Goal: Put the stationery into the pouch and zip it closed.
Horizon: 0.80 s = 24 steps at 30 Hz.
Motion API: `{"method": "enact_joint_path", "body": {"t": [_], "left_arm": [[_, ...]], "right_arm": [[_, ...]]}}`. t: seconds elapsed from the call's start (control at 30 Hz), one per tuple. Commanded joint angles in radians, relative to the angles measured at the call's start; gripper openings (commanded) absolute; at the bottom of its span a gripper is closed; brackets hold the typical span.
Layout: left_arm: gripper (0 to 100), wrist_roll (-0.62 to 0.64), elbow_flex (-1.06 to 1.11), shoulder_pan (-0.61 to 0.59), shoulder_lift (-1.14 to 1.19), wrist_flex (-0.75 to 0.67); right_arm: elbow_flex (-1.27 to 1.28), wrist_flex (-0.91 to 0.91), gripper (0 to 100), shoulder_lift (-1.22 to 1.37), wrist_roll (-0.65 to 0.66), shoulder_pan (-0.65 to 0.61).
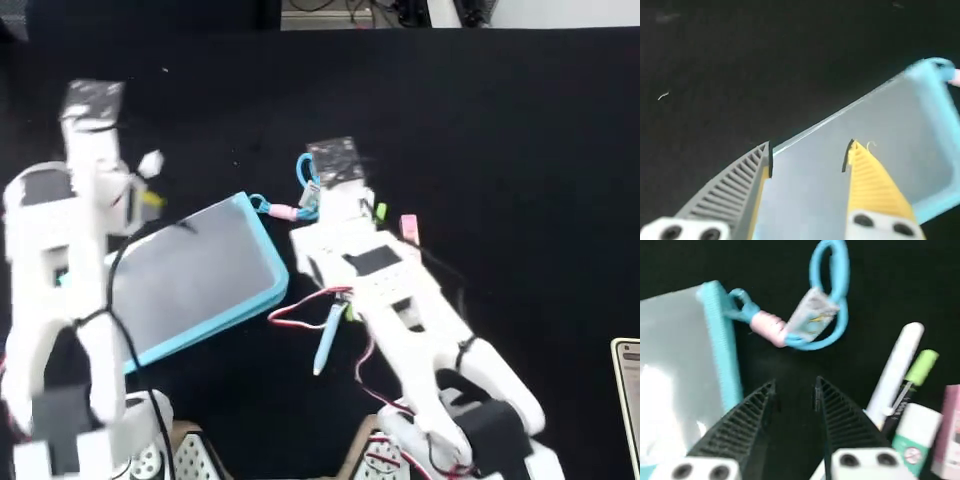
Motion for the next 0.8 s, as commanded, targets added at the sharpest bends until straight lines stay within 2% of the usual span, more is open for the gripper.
{"method": "enact_joint_path", "body": {"t": [0.0,0.33,0.43,0.5,0.63,0.77], "left_arm": [[25,0.064,-0.278,0.108,0.238,0.032],[25,0.08,-0.792,0.194,0.76,0.051],[25,0.075,-0.929,0.217,0.841,0.117],[25,0.028,-1.015,0.234,0.881,0.163],[25,-0.061,-1.155,0.271,0.956,0.265],[25,-0.078,-1.247,0.283,1.037,0.322]], "right_arm": [[0.01,-0.046,11.6,-0.062,0.008,0.052],[0.05,-0.049,11.6,-0.108,0.009,0.003],[0.044,-0.049,11.6,-0.11,0.009,0.038],[0.041,-0.049,11.6,-0.11,0.009,0.054],[0.041,-0.049,11.6,-0.11,0.009,0.052],[0.041,-0.049,11.6,-0.11,0.009,0.051]]}}
